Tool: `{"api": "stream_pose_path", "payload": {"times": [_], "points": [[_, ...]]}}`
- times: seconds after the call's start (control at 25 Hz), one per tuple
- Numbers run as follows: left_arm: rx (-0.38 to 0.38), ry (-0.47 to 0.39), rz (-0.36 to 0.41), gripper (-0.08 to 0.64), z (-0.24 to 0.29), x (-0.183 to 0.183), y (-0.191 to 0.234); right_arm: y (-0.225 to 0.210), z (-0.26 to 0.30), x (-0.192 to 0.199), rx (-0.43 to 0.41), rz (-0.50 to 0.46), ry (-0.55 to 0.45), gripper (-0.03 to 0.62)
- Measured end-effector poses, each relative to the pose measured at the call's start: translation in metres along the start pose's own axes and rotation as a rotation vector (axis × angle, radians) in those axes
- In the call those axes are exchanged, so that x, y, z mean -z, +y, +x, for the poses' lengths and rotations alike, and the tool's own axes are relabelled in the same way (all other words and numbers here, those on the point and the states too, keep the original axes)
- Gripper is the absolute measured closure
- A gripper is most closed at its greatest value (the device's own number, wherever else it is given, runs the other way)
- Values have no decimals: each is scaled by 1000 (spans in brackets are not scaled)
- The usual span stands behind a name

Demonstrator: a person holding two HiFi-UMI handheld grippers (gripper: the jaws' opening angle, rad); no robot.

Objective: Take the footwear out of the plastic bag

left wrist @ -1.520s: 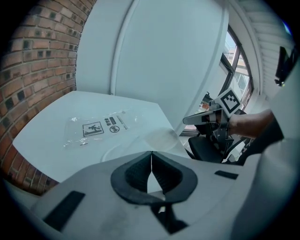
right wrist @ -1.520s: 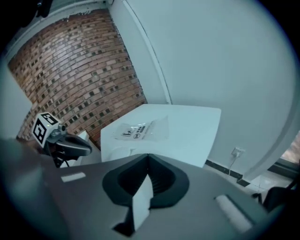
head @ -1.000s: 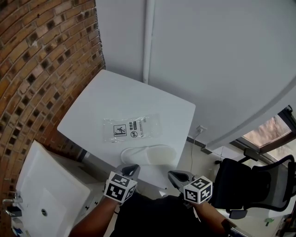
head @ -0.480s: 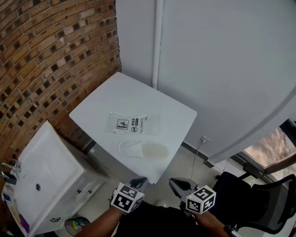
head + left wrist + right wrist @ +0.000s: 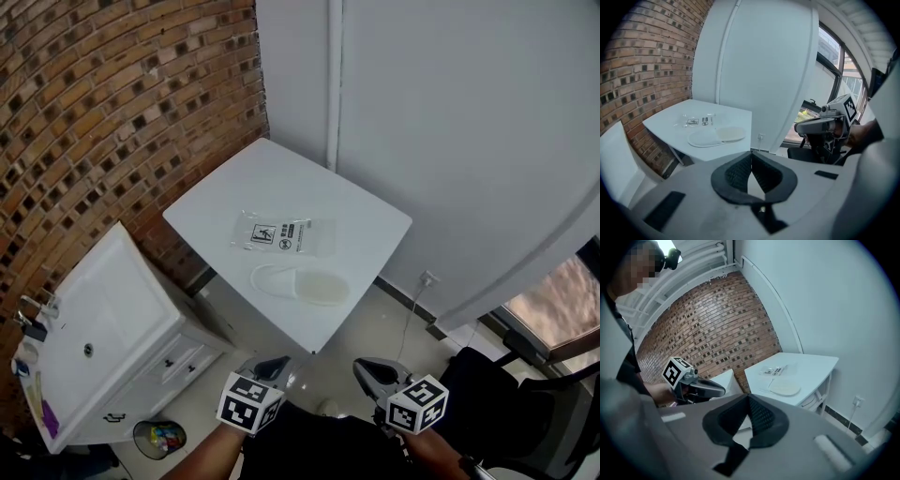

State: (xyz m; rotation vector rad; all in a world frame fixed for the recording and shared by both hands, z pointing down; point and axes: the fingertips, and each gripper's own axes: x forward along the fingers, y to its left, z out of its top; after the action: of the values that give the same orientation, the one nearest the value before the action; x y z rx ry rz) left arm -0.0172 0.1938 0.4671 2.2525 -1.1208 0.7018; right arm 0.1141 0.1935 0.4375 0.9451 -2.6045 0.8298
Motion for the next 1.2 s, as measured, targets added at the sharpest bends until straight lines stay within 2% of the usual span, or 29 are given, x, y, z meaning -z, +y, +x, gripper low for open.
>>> {"api": "stream_pose_path", "payload": {"times": [0.12,0.28,0.4,0.52,0.76,0.96,1.2], "points": [[-7,-1,-3,552,-7,0,5,10,0,-2,-4,-5,-4,592],[39,-11,-47,552,-8,-8,13,13,7,-7,26,27,-18,592],[64,3,-13,552,-13,-8,22,23,17,-9,45,66,-32,592],[81,21,25,552,-21,-1,34,36,30,-6,66,64,-37,592],[133,59,53,552,-29,12,59,55,50,5,131,95,-46,592],[135,31,49,552,-33,3,74,60,55,15,166,101,-15,592],[153,38,80,552,-41,14,69,69,59,21,175,95,-11,592]]}}
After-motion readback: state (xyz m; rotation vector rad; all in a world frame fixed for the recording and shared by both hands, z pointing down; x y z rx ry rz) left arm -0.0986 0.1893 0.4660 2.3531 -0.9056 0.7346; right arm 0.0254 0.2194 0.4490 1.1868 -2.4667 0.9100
